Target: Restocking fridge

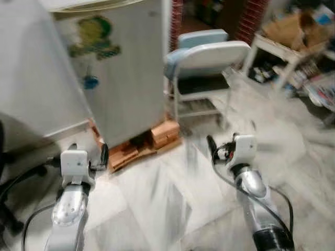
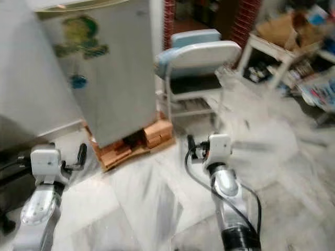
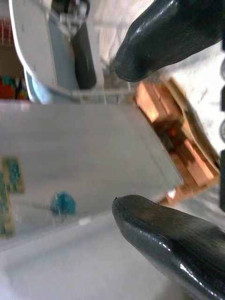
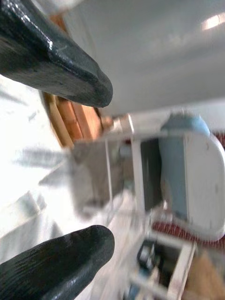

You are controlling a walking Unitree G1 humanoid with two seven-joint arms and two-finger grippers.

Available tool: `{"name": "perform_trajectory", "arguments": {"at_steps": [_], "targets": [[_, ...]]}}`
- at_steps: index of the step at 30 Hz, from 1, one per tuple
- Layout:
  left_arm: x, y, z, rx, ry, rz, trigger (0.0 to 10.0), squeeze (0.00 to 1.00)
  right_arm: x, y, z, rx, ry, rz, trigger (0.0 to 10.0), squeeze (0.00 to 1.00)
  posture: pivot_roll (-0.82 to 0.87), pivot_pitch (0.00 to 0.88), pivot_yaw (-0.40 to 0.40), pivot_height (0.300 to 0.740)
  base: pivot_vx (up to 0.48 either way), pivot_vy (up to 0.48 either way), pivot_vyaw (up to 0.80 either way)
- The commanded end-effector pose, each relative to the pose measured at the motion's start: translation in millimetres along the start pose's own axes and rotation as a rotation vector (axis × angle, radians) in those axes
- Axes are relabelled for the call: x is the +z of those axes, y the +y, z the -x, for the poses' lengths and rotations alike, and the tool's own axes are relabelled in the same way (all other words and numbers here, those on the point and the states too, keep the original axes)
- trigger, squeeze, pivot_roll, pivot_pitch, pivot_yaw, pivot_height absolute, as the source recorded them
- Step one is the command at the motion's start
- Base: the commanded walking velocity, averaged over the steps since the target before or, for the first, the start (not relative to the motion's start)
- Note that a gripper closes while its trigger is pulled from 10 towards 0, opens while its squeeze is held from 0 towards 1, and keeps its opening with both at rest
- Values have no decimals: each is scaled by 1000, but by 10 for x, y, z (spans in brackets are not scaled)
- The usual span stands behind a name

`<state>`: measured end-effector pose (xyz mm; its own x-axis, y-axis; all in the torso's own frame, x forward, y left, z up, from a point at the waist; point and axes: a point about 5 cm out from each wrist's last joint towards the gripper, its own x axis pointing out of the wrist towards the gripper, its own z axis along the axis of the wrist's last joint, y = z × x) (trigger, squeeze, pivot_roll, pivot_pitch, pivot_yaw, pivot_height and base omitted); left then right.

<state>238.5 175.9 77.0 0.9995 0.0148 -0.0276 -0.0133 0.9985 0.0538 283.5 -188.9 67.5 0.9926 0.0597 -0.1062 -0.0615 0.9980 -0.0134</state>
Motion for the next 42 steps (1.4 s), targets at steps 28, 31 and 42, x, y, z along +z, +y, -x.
{"name": "perform_trajectory", "arguments": {"at_steps": [28, 31, 42], "targets": [[-127, 144, 163, 81, 60, -54, 10000, 0, 34, 179, -59, 73, -28, 17, 10000, 0, -11, 17, 5, 740, 0, 374, -383], [-154, 179, 223, 95, 69, -72, 10000, 0, 8, 175, -26, 77, -22, 22, 10000, 0, -11, 17, 5, 740, 0, 0, 0], [-245, 277, 345, 138, 102, -89, 10000, 0, -10, 199, -36, 93, -14, 27, 10000, 0, 6, 10, -20, 740, 0, 0, 0]]}}
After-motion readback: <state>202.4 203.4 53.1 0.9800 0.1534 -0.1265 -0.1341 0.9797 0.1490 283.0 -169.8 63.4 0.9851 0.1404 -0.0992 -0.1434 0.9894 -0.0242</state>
